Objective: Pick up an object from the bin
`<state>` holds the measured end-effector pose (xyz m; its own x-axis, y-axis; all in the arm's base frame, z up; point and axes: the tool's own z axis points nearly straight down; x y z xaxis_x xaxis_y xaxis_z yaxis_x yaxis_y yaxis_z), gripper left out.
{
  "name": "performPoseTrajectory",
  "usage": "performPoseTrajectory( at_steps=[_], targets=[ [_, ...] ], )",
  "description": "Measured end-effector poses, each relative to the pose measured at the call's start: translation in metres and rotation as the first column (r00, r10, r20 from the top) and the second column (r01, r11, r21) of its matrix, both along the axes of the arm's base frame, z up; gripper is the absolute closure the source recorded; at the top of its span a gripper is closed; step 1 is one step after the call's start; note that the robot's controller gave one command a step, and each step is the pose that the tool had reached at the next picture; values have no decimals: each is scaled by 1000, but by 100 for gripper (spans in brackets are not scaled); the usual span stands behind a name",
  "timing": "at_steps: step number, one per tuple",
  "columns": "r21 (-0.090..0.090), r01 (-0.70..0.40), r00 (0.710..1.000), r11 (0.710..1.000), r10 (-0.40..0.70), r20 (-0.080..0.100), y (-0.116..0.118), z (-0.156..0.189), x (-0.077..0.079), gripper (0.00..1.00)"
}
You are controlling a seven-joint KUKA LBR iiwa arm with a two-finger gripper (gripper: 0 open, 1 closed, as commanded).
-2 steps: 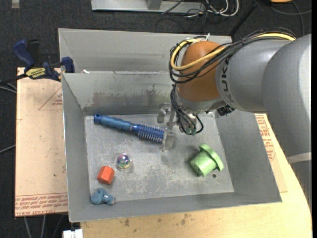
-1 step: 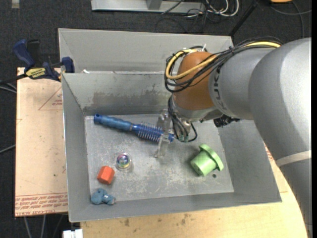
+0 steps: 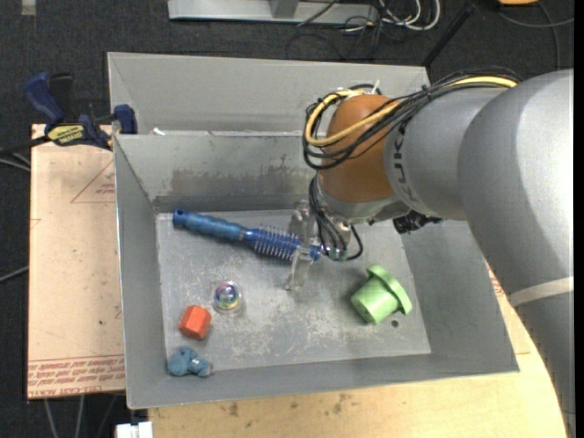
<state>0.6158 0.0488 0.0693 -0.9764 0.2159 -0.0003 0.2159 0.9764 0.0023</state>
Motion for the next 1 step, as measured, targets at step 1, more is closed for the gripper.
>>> performPoseTrajectory(
  at_steps=[1],
  targets=[
    [0, 0, 1000, 1000, 0, -1, 0, 0, 0, 100]
  ],
)
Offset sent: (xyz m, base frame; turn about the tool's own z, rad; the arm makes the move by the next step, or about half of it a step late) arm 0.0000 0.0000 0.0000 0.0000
